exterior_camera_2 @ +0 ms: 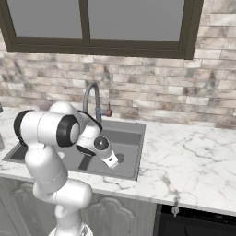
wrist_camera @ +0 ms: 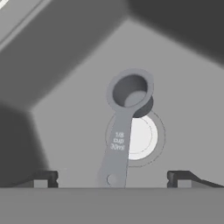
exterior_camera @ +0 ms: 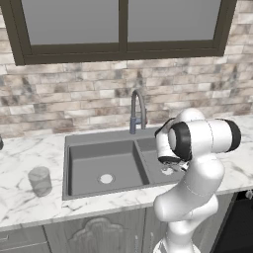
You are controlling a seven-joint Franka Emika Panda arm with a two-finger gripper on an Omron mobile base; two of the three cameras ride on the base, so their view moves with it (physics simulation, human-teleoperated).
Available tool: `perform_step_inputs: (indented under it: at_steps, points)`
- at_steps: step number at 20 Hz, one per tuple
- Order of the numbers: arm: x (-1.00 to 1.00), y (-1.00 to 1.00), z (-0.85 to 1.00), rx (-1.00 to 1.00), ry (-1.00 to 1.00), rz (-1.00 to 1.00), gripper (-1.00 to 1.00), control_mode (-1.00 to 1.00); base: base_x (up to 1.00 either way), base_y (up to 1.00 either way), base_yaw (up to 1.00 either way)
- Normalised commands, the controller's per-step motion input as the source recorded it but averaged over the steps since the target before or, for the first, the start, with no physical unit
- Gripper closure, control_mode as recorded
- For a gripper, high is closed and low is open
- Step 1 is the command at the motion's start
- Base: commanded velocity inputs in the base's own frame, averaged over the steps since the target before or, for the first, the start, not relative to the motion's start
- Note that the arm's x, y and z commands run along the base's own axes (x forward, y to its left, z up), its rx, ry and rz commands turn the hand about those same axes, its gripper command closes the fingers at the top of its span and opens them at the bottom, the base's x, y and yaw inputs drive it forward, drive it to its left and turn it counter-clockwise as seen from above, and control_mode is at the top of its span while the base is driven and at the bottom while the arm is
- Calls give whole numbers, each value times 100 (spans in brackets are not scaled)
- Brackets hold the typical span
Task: Move any existing items from the left basin to the right basin for drying. Then move the glass cup from the counter to the left basin of the sink for washing.
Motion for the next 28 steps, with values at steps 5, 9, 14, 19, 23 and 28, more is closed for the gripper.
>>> perform_step_inputs:
  at_steps: [5, 9, 14, 19, 23, 28]
  points:
    - [0, 0, 40, 0, 1, 0, -100, -100, 0, 0, 0]
    - [-1, 0, 39, 0, 0, 0, -100, -100, 0, 0, 0]
    - [-1, 0, 50, 0, 0, 0, -100, -100, 0, 0, 0]
    - [0, -1, 56, 0, 0, 0, -100, -100, 0, 0, 0]
    - [0, -6, 55, 0, 0, 0, -100, -100, 0, 0, 0]
    - [2, -24, 61, 0, 2, 1, -100, -100, 0, 0, 0]
